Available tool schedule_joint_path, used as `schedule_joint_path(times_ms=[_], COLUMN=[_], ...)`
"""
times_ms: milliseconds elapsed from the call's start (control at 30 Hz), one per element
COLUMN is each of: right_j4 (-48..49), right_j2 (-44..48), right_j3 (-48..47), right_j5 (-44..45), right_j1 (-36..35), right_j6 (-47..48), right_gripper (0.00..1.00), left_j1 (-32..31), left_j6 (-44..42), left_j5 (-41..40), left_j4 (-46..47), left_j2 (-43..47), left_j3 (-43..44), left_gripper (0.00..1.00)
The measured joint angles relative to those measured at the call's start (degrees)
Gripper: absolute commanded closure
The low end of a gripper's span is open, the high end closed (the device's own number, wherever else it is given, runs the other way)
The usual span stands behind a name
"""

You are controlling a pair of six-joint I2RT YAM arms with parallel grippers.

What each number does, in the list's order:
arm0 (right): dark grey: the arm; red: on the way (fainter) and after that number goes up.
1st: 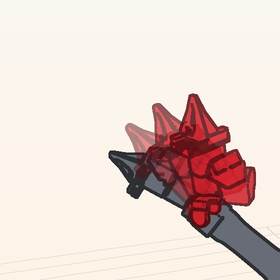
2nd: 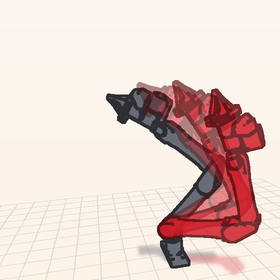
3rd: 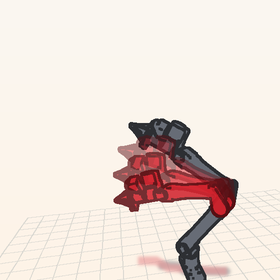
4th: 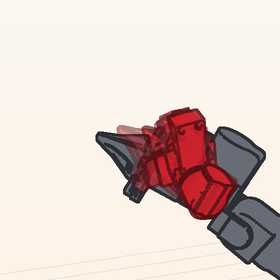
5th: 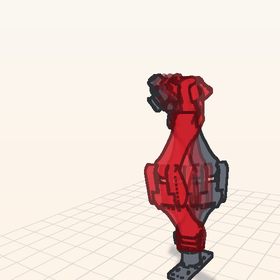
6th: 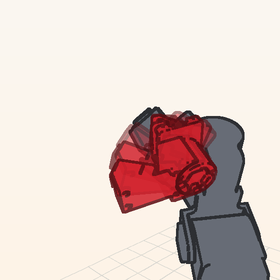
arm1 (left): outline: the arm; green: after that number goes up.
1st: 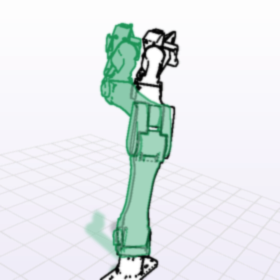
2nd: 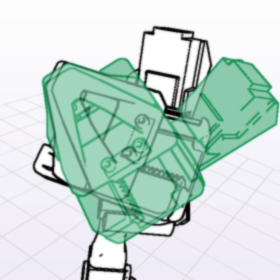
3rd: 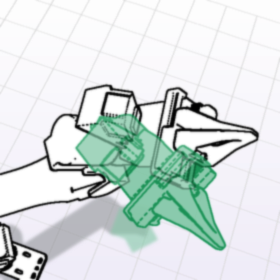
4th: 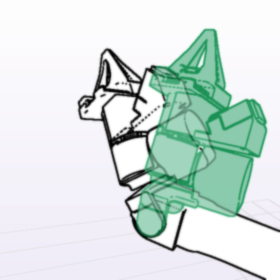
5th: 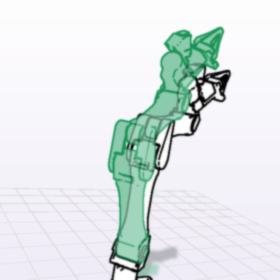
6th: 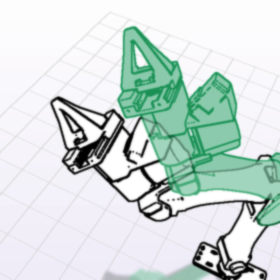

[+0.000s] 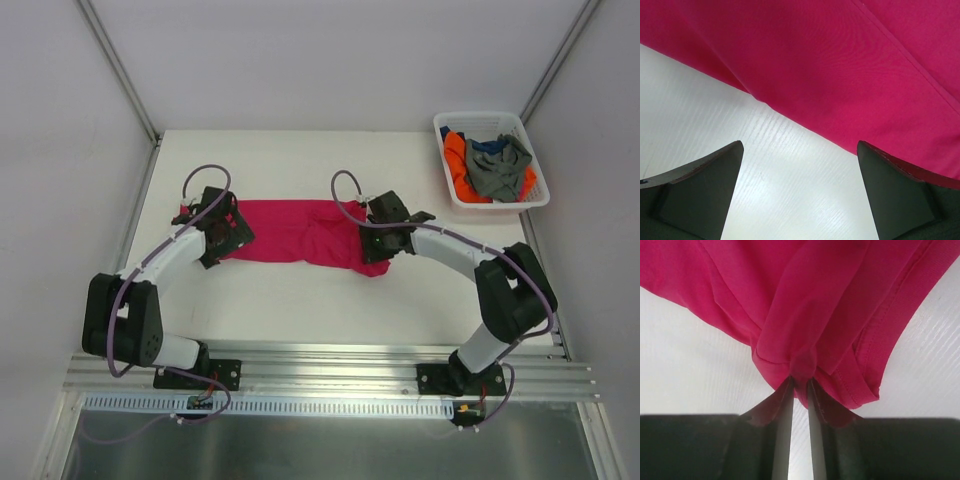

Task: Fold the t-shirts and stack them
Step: Fold the tshirt

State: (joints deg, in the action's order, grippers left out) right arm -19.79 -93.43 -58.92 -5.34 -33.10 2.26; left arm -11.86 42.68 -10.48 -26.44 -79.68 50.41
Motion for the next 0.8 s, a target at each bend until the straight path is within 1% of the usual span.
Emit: schedule_joint_path(times_ms=[100,267,533,567,633,667,700,767,800], right_j4=[-0.79,-2.21,-5.29,-5.49,-6.05,-6.51,-6.86,-8.15,-8.63], right_j2=[-1.07,-1.25,-1.25,-1.25,-1.25,-1.25,-1.25,-1.51,-1.77], right_j3=[-1.01,-3.17,-4.20,-4.20,-4.33,-4.61,-5.01,-6.64,-7.85], right_j5=[0.46,1.68,1.70,1.70,1.66,1.62,1.57,1.60,1.60], right_j1=[0.00,0.68,6.01,6.32,6.62,6.69,6.78,6.86,6.91], right_j6=[1.03,2.93,7.06,7.41,7.89,8.07,8.46,8.96,8.94], right_gripper=[0.99,0.99,0.99,0.97,0.84,0.65,0.59,0.54,0.54], left_j1=[0.66,1.11,1.49,1.49,1.49,1.49,1.49,1.49,1.49], left_j6=[0.02,0.02,-0.09,-0.15,-0.35,-0.48,-0.66,-1.22,-1.51], left_j5=[0.02,-0.04,-0.44,-0.46,-0.48,-0.50,-0.50,-0.52,-0.52], left_j4=[0.13,0.50,0.83,0.85,0.92,0.94,0.94,0.96,0.96], left_j2=[-1.46,-3.74,-4.81,-4.81,-4.81,-4.81,-4.81,-4.81,-4.81], left_j3=[0.46,0.87,2.01,2.16,2.38,2.43,2.47,2.49,2.49], left_gripper=[0.01,0.01,0.01,0.01,0.01,0.01,0.01,0.01,0.01])
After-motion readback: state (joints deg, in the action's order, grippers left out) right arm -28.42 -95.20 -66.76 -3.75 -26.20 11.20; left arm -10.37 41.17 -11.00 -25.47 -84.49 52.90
